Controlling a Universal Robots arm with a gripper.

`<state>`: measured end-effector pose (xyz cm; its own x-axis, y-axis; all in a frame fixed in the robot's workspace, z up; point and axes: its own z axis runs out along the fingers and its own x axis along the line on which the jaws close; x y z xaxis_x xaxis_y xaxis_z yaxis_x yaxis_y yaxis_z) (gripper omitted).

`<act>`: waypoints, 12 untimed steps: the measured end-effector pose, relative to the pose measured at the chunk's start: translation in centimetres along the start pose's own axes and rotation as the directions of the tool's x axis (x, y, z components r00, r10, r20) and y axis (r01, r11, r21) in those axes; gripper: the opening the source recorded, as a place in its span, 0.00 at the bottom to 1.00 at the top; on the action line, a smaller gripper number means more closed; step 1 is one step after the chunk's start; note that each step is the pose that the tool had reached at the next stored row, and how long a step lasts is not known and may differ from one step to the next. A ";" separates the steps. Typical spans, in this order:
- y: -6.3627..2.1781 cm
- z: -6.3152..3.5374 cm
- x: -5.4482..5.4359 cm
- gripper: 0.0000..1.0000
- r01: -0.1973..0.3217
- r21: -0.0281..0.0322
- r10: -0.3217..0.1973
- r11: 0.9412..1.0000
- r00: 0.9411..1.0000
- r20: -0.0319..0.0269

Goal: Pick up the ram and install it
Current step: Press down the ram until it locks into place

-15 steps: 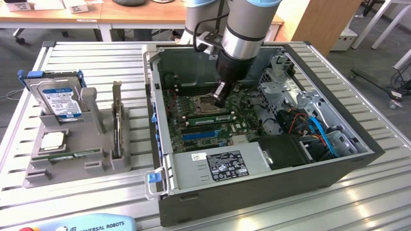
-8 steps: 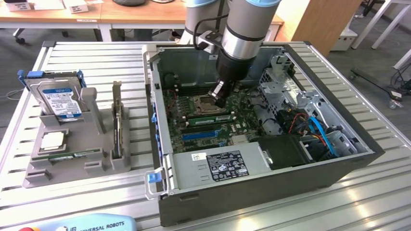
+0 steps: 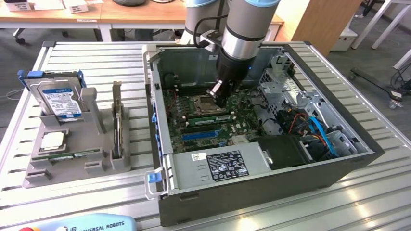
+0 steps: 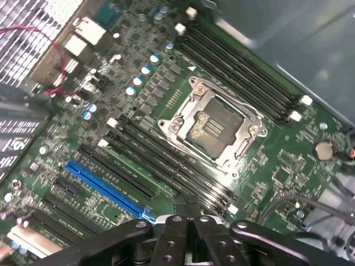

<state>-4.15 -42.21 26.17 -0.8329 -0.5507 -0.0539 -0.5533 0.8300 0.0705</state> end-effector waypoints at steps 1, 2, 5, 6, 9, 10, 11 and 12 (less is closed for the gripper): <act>0.00 0.00 0.0 0.10 -0.014 0.001 0.014 1.000 1.000 0.001; 0.00 0.00 0.0 0.10 -0.028 0.001 0.028 1.000 1.000 0.002; 0.00 0.01 0.0 0.10 -0.070 0.004 0.070 0.998 0.998 0.005; 0.00 0.02 0.0 0.10 -0.085 0.004 0.085 0.996 0.996 0.006; 0.00 0.03 0.0 0.10 -0.126 0.006 0.126 0.992 0.992 0.009; 0.00 0.03 0.0 0.10 -0.140 0.007 0.140 0.990 0.990 0.010; 0.00 0.04 0.0 0.10 -0.154 0.008 0.154 0.988 0.988 0.011; 0.00 0.05 0.0 0.10 -0.168 0.008 0.168 0.986 0.986 0.012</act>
<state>-4.16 -42.21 26.12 -0.9138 -0.4026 -0.0537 -0.4056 0.9113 0.0704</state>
